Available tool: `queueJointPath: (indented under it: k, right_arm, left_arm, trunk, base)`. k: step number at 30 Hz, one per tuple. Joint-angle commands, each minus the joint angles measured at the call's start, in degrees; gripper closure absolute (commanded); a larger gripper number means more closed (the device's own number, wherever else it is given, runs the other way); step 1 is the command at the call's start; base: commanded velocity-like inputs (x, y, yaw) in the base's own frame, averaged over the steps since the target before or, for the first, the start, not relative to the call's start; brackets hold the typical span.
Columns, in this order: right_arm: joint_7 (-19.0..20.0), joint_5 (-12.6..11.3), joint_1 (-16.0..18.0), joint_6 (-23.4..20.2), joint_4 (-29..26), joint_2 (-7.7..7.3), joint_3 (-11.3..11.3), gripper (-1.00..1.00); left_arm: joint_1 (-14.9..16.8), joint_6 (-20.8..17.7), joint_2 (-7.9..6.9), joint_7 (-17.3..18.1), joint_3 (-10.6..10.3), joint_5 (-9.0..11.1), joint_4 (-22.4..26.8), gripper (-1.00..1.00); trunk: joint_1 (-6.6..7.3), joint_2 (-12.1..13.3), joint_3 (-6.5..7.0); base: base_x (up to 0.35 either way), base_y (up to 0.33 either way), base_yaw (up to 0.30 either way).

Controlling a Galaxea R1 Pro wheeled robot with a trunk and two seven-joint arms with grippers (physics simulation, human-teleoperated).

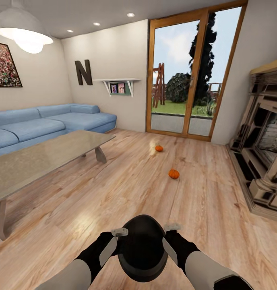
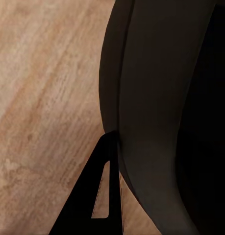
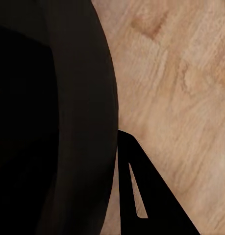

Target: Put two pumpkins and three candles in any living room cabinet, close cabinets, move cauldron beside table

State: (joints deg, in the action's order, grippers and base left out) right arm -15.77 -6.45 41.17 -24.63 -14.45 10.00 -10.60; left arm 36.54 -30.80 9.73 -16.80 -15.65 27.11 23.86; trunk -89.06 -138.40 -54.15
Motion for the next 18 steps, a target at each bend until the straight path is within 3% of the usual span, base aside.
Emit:
queueJointPath:
  k: [1, 18]
  right_arm:
    - [-0.31, -0.23, 0.05, 2.47, -3.39, 0.0, 0.43, 1.0]
    - [-0.31, -0.23, 0.05, 2.47, -3.39, 0.0, 0.41, 1.0]
  left_arm:
    - [0.02, -0.58, -0.58, -0.69, 1.15, -1.53, 0.04, 1.0]
    - [0.02, -0.58, -0.59, -0.69, 1.15, -1.53, 0.04, 1.0]
  trunk:
    - [0.02, -0.03, -0.06]
    - [0.02, -0.03, -0.06]
  base:
    - [0.0, 0.0, 0.273]
    - [0.0, 0.0, 0.273]
